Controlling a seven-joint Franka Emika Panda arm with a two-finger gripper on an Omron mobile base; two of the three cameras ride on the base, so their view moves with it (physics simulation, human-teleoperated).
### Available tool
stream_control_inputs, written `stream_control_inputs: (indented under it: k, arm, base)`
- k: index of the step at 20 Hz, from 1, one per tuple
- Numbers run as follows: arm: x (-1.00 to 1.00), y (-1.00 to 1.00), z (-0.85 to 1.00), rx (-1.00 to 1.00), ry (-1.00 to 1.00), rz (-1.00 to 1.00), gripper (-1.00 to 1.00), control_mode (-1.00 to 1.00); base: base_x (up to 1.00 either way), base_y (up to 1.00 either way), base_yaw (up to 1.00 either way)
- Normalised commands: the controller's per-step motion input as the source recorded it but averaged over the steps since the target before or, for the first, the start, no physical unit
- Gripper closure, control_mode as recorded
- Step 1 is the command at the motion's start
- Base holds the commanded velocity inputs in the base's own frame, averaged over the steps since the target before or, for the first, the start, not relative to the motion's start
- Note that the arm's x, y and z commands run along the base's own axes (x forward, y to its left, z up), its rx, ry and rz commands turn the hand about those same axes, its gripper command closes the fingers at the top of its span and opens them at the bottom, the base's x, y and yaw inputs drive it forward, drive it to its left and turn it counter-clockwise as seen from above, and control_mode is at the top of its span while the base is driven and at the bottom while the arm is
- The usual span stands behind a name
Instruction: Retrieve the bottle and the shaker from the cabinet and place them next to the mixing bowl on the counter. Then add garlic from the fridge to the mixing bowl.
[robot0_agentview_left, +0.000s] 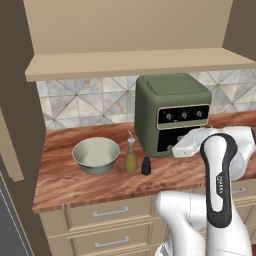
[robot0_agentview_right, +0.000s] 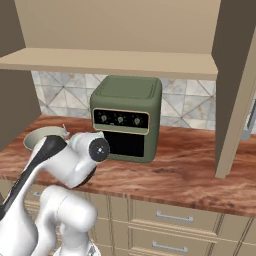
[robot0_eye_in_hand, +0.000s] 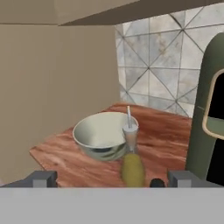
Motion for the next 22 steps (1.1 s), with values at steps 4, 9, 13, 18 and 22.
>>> stream_control_inputs:
  k: [4,9,13,18,22]
  arm:
    - [-0.23,0.11,0.46,-0.15,0.23,-0.16,-1.00,-1.00]
    - [-0.52,0.04,0.32,-0.06,0.09,-0.23,-1.00,-1.00]
    - [-0.83,0.09,0.25,0.00,0.00,-0.28,-1.00,-1.00]
    - [-0.44,0.08,0.36,-0.06,0.00,-0.31,-1.00,-1.00]
    - [-0.71,0.09,0.34,-0.01,-0.02,-0.26,-1.00,-1.00]
  base:
    - [0.00,0.00,0.00]
    - [0.00,0.00,0.00]
    - [0.00,0.00,0.00]
    - [0.00,0.00,0.00]
    - [0.00,0.00,0.00]
